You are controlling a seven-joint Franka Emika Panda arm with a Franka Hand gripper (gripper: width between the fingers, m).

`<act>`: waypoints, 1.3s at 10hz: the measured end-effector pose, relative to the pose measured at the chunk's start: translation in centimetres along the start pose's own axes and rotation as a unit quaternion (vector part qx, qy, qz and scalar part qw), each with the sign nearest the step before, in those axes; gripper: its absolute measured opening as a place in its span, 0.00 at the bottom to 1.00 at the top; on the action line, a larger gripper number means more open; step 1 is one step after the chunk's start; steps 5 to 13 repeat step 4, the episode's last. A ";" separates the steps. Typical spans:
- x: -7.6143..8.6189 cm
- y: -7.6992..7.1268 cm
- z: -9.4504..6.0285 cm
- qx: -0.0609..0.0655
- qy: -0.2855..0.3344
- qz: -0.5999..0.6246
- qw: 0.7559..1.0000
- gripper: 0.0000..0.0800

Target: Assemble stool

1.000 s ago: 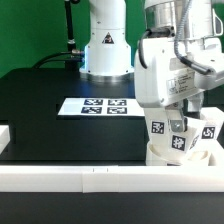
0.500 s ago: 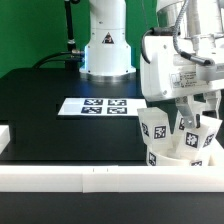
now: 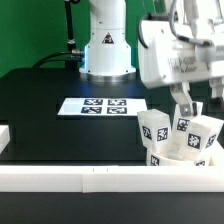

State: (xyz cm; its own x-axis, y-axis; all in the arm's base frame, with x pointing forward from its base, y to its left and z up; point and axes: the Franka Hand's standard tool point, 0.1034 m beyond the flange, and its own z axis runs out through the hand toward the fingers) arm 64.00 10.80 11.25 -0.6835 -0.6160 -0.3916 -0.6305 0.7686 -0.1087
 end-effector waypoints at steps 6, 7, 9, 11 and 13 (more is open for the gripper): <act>-0.6 -0.5 -2.3 0.002 -0.015 -0.006 1.000 0.81; -0.6 -0.5 -2.3 0.002 -0.015 -0.006 1.000 0.81; -0.6 -0.5 -2.3 0.002 -0.015 -0.006 1.000 0.81; -0.6 -0.5 -2.3 0.002 -0.015 -0.006 1.000 0.81; -0.6 -0.5 -2.3 0.002 -0.015 -0.006 1.000 0.81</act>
Offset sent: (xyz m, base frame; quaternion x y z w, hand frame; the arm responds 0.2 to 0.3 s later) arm 0.0000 0.0000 0.0000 0.0000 0.0000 0.0000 1.0000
